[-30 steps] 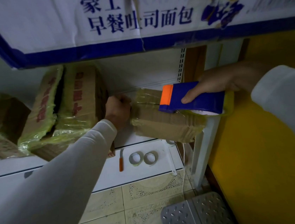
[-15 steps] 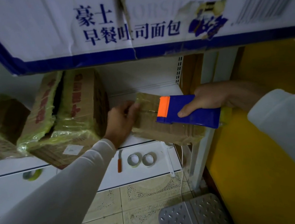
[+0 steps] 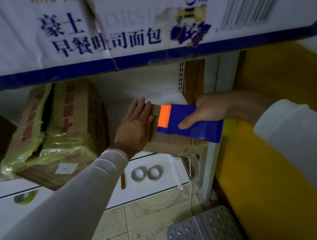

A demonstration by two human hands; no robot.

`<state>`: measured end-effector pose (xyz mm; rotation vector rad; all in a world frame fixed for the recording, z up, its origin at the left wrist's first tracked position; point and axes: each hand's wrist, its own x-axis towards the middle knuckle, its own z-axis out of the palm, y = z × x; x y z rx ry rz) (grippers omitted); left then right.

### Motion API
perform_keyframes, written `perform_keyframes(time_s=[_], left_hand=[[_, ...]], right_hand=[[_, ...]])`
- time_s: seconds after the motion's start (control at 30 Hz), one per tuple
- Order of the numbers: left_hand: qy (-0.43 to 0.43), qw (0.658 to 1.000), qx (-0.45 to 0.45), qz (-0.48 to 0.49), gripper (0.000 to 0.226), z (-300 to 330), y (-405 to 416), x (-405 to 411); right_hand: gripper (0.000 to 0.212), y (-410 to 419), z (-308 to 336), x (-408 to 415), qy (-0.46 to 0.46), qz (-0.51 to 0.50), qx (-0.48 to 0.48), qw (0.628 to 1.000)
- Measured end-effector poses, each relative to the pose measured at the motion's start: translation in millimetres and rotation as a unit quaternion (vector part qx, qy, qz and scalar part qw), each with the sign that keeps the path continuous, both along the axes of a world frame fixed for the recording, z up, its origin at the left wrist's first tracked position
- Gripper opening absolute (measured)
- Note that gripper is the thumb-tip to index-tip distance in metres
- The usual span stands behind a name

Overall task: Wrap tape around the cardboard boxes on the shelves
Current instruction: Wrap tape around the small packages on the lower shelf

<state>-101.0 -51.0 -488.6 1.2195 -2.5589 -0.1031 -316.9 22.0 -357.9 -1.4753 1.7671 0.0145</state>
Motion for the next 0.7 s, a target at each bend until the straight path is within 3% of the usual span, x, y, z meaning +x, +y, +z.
perform_keyframes(time_s=[0.17, 0.3, 0.47, 0.57, 0.7], left_hand=[[0.029, 0.996, 0.075, -0.027, 0.067, 5, -22, 4], [0.041, 0.991, 0.110, -0.057, 0.061, 8, -31, -2], [0.041, 0.988, 0.126, -0.079, 0.057, 9, -34, -6], [0.038, 0.986, 0.137, -0.083, 0.058, 10, -33, -9], [0.039, 0.986, 0.143, -0.075, 0.060, 8, -39, -4]], right_hand=[[0.040, -3, 7, -3, -0.001, 0.019, 0.021, 1.000], [0.037, 2, 9, -21, -0.061, 0.000, 0.031, 0.998], [0.056, 10, 3, -36, -0.090, -0.007, 0.036, 0.995], [0.057, 12, 1, -44, -0.113, -0.017, 0.041, 0.993], [0.057, 17, -5, -65, -0.072, -0.013, 0.018, 0.997]])
